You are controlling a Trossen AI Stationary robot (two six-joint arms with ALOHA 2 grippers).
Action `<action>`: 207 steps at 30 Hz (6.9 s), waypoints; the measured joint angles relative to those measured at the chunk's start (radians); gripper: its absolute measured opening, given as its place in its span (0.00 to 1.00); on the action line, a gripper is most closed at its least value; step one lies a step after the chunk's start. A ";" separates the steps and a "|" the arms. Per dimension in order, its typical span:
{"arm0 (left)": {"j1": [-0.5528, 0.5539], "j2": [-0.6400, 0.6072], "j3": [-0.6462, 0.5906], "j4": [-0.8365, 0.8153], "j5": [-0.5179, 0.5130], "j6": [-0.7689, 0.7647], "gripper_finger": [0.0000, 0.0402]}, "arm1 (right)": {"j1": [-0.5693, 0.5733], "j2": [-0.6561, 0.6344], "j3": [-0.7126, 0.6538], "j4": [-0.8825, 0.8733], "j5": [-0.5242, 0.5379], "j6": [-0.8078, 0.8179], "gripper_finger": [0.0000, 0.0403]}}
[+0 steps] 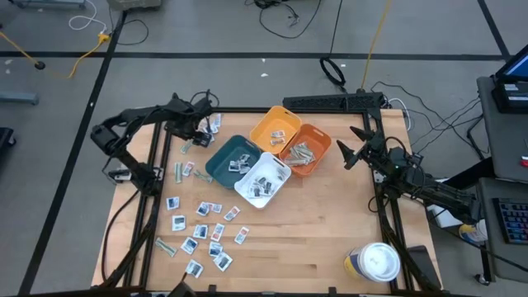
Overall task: Pick & Place First Aid Supplies
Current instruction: Put the green bandage pack into the orange bin
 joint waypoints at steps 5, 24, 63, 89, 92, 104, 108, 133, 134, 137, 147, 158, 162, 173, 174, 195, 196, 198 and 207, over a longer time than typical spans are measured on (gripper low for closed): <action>0.000 0.061 0.000 0.006 -0.011 0.017 0.53 | 0.000 0.000 0.000 0.000 0.000 0.000 0.94; -0.014 0.082 -0.040 0.054 0.036 0.091 0.05 | 0.000 0.000 0.000 0.000 0.000 0.000 0.94; -0.197 -0.150 0.319 -0.389 0.160 -0.124 0.00 | 0.000 0.000 0.000 0.000 0.000 0.000 0.94; -0.523 0.688 1.429 -0.503 0.381 0.234 0.00 | 0.000 0.000 0.000 0.000 0.000 0.000 0.94; -0.551 0.700 1.427 -0.427 0.385 0.240 0.00 | 0.000 0.000 0.000 0.000 0.000 0.000 0.94; -0.624 0.725 1.427 -0.054 0.342 0.302 0.00 | 0.000 0.000 0.000 0.000 0.000 0.000 0.94; -0.631 0.778 1.424 0.014 0.316 0.294 0.00 | 0.000 0.000 0.000 0.000 0.000 0.000 0.94; -0.629 0.866 1.423 0.013 0.264 0.265 0.64 | 0.000 0.004 0.000 0.000 0.000 0.000 0.94; -0.626 0.862 1.423 0.011 0.265 0.258 0.69 | 0.000 0.004 0.000 0.000 0.000 0.000 0.94; -0.617 0.844 1.423 -0.003 0.263 0.218 0.80 | 0.000 0.004 0.000 0.000 0.000 0.000 0.94; -0.560 0.779 1.424 -0.223 0.303 0.120 0.87 | 0.000 0.005 0.000 0.000 0.000 0.000 0.94; -0.533 0.752 1.424 -0.603 0.364 0.278 0.87 | 0.000 0.005 0.000 0.000 0.000 0.000 0.94; -0.529 0.712 1.378 -0.627 0.388 0.346 0.87 | 0.000 0.005 0.000 0.000 0.000 0.000 0.94; -0.529 0.324 0.801 -0.422 0.392 0.554 0.87 | 0.000 0.005 0.000 0.000 0.000 0.000 0.94; -0.531 0.282 0.737 -0.390 0.389 0.563 0.87 | 0.000 0.005 0.000 0.000 0.000 0.000 0.94; -0.503 -0.323 0.034 -0.100 0.282 0.370 0.87 | 0.000 0.005 0.000 0.000 0.000 0.000 0.94; -0.503 -0.336 0.015 -0.087 0.282 0.365 0.87 | 0.000 0.005 0.000 0.000 0.000 0.000 0.94; -0.503 -0.359 -0.021 -0.060 0.287 0.360 0.87 | 0.000 0.005 0.000 0.000 0.000 0.000 0.94; -0.503 -0.426 -0.176 0.060 0.299 0.235 0.87 | 0.000 0.005 0.000 0.000 0.000 0.000 0.94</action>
